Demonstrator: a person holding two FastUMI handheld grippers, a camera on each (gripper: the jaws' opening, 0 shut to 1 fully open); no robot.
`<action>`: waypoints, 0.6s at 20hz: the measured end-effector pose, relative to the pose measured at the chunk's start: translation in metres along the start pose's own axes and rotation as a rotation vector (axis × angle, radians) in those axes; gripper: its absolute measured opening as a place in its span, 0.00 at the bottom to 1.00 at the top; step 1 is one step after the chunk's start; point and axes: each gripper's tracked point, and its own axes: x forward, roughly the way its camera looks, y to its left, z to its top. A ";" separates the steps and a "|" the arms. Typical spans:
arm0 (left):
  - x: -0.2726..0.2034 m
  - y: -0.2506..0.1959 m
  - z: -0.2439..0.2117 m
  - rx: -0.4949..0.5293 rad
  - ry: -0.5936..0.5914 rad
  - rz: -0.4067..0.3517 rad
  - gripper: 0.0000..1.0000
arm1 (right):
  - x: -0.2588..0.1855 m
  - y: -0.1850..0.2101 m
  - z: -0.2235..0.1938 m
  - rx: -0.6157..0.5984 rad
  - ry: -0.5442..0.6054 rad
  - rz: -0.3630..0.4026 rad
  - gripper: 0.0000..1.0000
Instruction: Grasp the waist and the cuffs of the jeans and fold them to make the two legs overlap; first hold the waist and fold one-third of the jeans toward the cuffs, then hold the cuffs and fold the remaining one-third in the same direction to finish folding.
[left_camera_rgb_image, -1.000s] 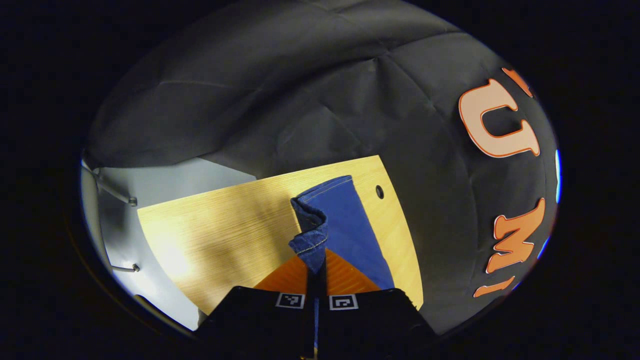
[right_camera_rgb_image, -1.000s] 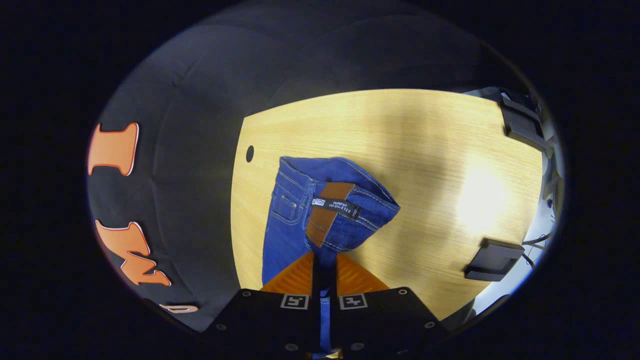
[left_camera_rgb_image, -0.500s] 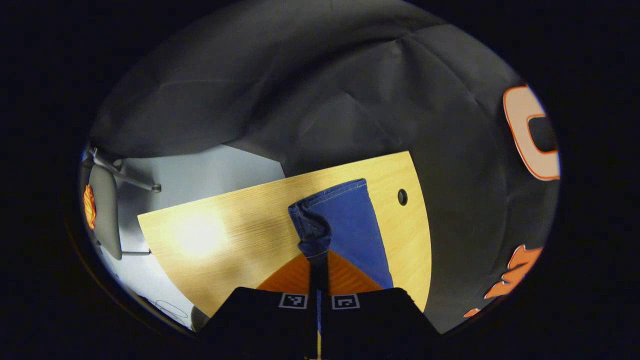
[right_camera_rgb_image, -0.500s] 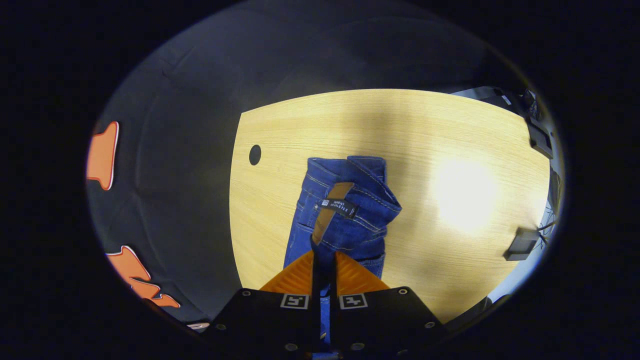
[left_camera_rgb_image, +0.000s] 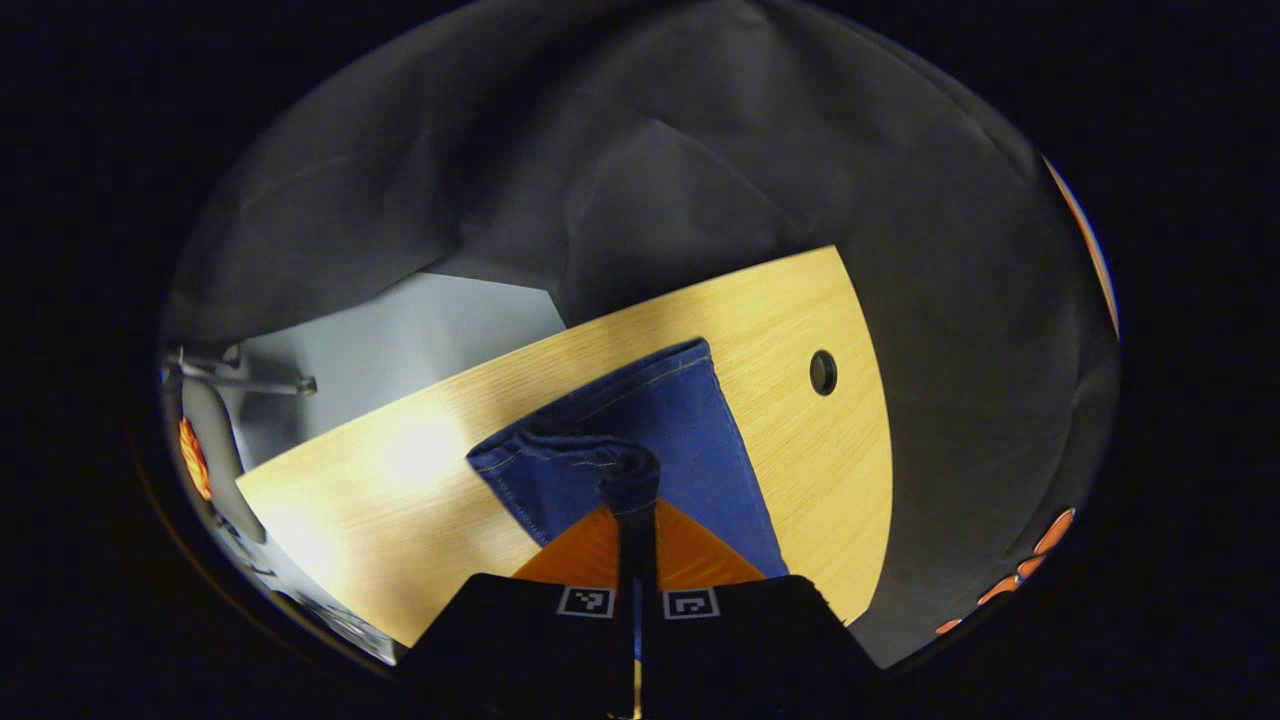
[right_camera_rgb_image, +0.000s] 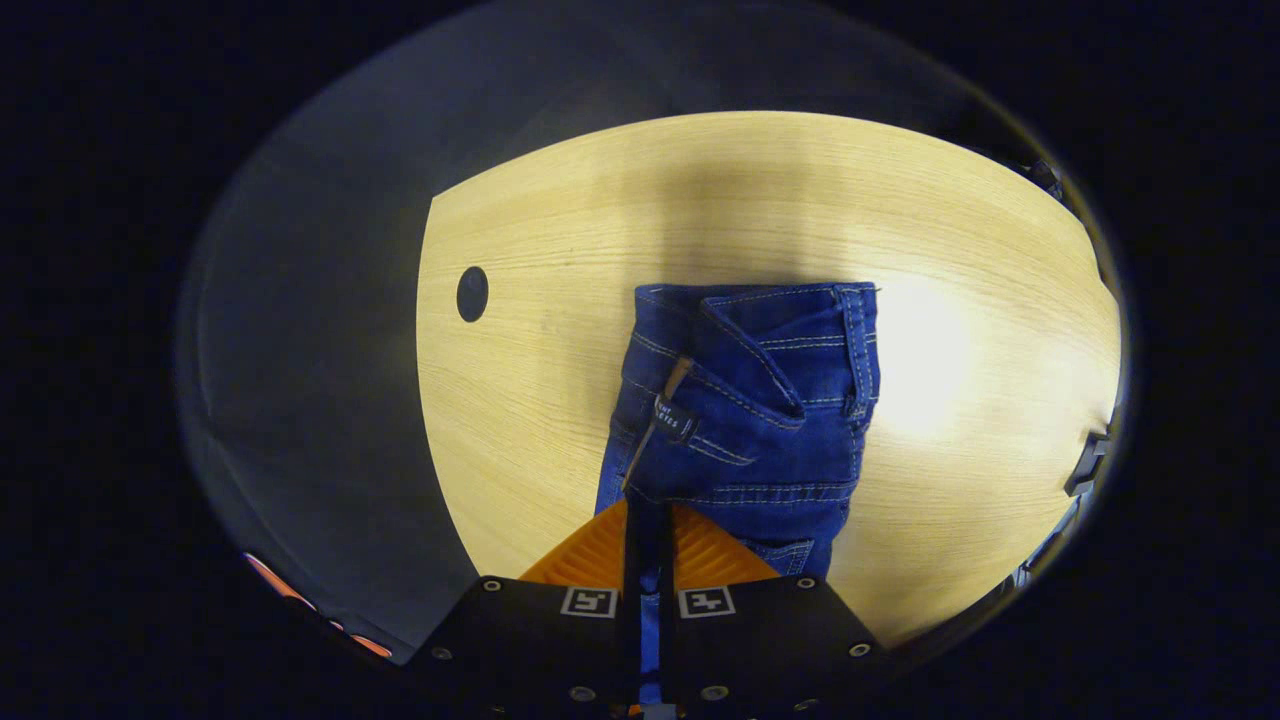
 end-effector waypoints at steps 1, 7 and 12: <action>0.002 -0.007 0.005 0.050 0.006 -0.013 0.04 | 0.001 0.003 0.002 0.017 0.006 -0.003 0.08; -0.003 -0.047 0.040 0.379 -0.214 -0.096 0.49 | 0.003 0.032 0.003 -0.064 -0.023 0.121 0.15; -0.038 -0.070 0.049 0.589 -0.440 -0.144 0.87 | -0.042 0.062 0.024 -0.214 -0.164 0.282 0.74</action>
